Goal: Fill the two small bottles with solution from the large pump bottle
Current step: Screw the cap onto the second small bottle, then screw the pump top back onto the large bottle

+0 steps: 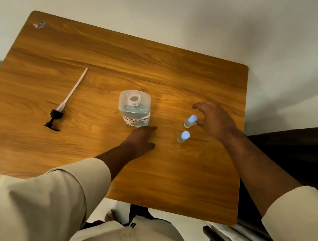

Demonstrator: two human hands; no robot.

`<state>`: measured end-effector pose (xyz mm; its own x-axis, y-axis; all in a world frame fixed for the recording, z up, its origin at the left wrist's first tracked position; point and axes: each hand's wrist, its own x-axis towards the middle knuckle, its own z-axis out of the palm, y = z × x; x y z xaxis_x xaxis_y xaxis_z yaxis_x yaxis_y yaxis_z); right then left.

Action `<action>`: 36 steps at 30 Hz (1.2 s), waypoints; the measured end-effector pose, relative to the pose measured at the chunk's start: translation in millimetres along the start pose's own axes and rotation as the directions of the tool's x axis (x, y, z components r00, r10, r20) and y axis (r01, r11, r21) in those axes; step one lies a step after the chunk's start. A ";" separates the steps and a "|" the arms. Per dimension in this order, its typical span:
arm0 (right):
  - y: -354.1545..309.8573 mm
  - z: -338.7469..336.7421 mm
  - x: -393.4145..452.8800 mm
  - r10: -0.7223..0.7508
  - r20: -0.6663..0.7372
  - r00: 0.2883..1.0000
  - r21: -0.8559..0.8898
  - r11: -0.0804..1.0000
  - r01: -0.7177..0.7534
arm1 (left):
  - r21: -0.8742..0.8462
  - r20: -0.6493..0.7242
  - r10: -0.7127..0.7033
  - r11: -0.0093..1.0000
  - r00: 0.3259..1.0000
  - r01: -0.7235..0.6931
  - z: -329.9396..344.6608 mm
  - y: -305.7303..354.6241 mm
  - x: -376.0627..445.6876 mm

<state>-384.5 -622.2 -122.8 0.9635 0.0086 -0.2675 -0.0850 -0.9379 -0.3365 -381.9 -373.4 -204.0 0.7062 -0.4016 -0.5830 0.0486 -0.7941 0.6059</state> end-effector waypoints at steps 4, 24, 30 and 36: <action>-38.3 -23.0 -5.4 -0.038 -0.206 0.978 0.041 0.998 0.047 | 0.026 -0.023 -0.068 0.997 0.997 0.069 -19.9 -39.9 -26.0; -363.9 108.8 101.6 -0.334 0.188 0.924 -0.151 0.919 0.363 | 0.130 -0.280 -0.246 0.948 0.928 0.290 -235.0 -275.2 -95.9; -387.8 179.1 121.0 -0.128 0.493 0.861 -0.320 0.893 0.317 | 0.258 -0.173 -0.218 0.931 0.961 0.257 -251.5 -289.3 -84.5; -385.4 185.8 118.2 -0.233 0.406 0.883 -0.349 0.854 0.386 | 0.238 -0.127 -0.202 0.944 0.971 0.228 -259.0 -290.9 -79.8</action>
<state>-285.0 -195.3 -192.5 0.7679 0.3674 -0.5247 0.3878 -0.9186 -0.0756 -269.5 7.8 -193.5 0.7656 -0.1716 -0.6201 0.0387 -0.9498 0.3105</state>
